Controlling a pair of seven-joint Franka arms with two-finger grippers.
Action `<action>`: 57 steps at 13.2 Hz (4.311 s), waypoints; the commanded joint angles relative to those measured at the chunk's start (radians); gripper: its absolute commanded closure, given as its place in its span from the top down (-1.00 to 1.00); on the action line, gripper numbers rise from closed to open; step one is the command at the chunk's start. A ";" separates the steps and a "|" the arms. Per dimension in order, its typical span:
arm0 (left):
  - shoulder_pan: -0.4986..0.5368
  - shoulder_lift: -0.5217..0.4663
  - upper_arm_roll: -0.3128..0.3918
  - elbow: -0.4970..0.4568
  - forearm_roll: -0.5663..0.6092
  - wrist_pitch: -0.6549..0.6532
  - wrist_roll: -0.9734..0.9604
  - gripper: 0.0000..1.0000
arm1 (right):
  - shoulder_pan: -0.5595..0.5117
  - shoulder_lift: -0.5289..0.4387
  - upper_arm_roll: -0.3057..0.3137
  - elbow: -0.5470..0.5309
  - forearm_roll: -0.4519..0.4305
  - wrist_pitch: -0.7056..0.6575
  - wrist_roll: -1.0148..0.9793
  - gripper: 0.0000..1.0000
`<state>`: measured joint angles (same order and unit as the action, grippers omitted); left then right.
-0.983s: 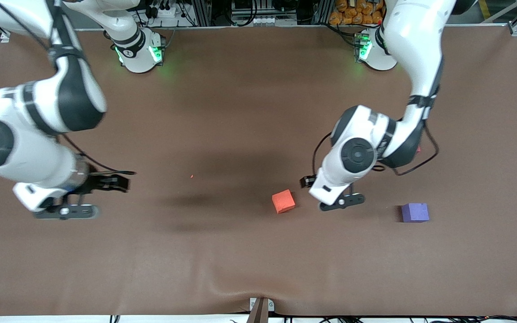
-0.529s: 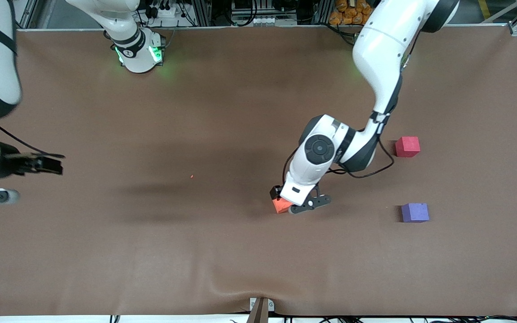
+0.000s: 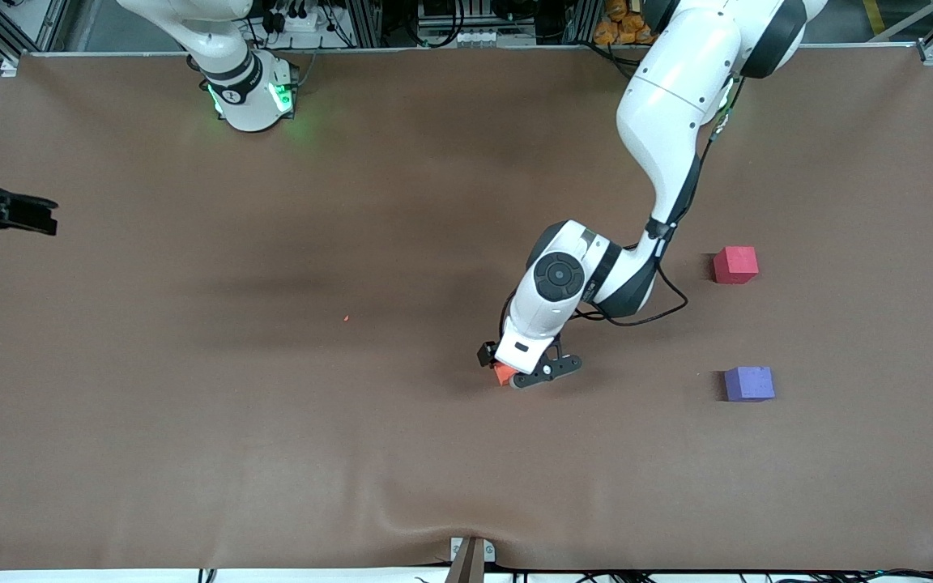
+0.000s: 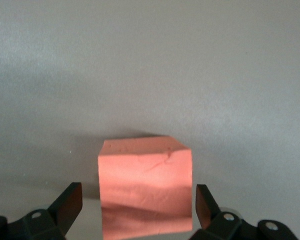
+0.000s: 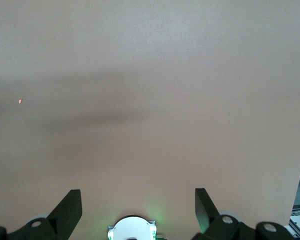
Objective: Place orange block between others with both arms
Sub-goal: 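Grasp the orange cube with the left gripper and lift it, then lower the orange cube between the pink and purple cubes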
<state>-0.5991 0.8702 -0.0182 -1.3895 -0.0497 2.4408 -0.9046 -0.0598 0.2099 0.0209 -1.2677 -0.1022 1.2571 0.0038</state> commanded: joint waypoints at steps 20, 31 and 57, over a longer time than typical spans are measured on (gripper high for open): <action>0.134 -0.155 0.087 -0.051 0.096 -0.406 -0.007 -1.00 | -0.019 -0.099 -0.042 -0.219 0.104 0.196 -0.008 1.00; 0.419 -0.488 0.083 -0.566 0.151 -0.419 0.518 -1.00 | -0.015 -0.095 -0.041 -0.219 0.104 0.197 -0.008 1.00; 0.561 -0.363 0.058 -0.605 0.139 -0.128 0.731 -1.00 | -0.012 -0.087 -0.041 -0.216 0.115 0.205 -0.007 1.00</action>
<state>-0.0560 0.4969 0.0484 -1.9983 0.0803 2.2902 -0.1953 -0.0647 0.1261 -0.0232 -1.4856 -0.0016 1.4608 0.0016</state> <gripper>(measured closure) 0.410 0.000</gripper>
